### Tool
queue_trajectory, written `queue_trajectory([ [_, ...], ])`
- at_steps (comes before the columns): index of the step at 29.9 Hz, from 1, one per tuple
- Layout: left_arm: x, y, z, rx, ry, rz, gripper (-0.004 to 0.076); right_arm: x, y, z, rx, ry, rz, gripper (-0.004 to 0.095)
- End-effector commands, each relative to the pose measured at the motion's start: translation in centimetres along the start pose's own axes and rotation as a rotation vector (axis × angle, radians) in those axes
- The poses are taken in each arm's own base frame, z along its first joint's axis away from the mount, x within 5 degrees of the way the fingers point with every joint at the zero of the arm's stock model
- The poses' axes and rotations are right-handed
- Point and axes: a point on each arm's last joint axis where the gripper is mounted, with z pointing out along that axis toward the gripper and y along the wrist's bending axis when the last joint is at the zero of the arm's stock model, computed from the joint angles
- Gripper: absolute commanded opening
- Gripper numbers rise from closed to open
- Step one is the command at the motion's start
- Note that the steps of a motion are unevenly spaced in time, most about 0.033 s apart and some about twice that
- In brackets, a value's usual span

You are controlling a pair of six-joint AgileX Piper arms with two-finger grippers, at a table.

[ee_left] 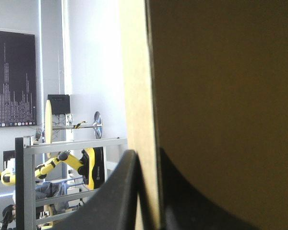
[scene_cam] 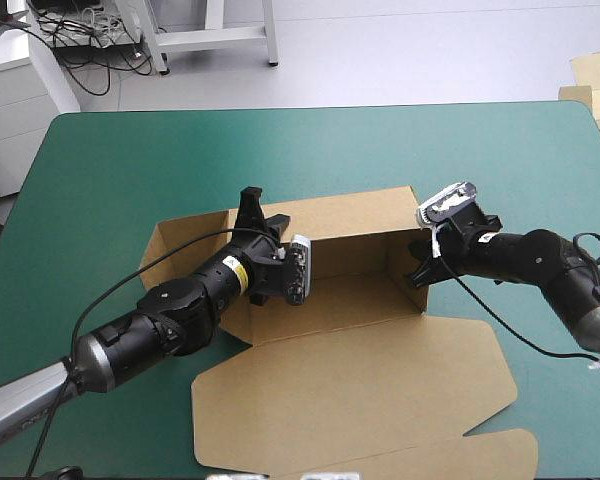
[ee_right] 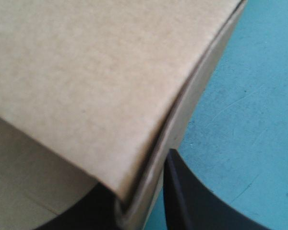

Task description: Fold the box

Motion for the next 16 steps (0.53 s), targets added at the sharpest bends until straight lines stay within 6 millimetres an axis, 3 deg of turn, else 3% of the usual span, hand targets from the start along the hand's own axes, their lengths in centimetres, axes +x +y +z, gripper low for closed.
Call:
queue_trajectory([
  [1, -2.6, 1.0, -1.1, -0.032, -0.155, -0.042, 0.0204, -0.9, 0.4, -1.2, 0.009, -0.027, 0.002, -0.0003],
  [6, -4.1, 3.1, -2.0, -0.081, -0.203, -0.164, 0.0512, -1.3, -1.0, -1.4, 0.158, -0.069, 0.056, 0.0002],
  [8, -5.0, 4.0, -2.6, -0.102, -0.23, -0.205, 0.0578, -1.6, -1.7, -1.5, 0.226, -0.103, 0.11, 0.0002],
  [12, -6.9, 5.1, -4.1, -0.13, -0.283, -0.211, 0.0594, -1.9, -2.7, -1.8, 0.331, -0.168, 0.212, 0.0002],
  [16, -8.1, 4.8, -4.8, -0.126, -0.326, -0.189, 0.0594, -2.5, -3.1, -2.3, 0.369, -0.183, 0.22, 0.0002],
])
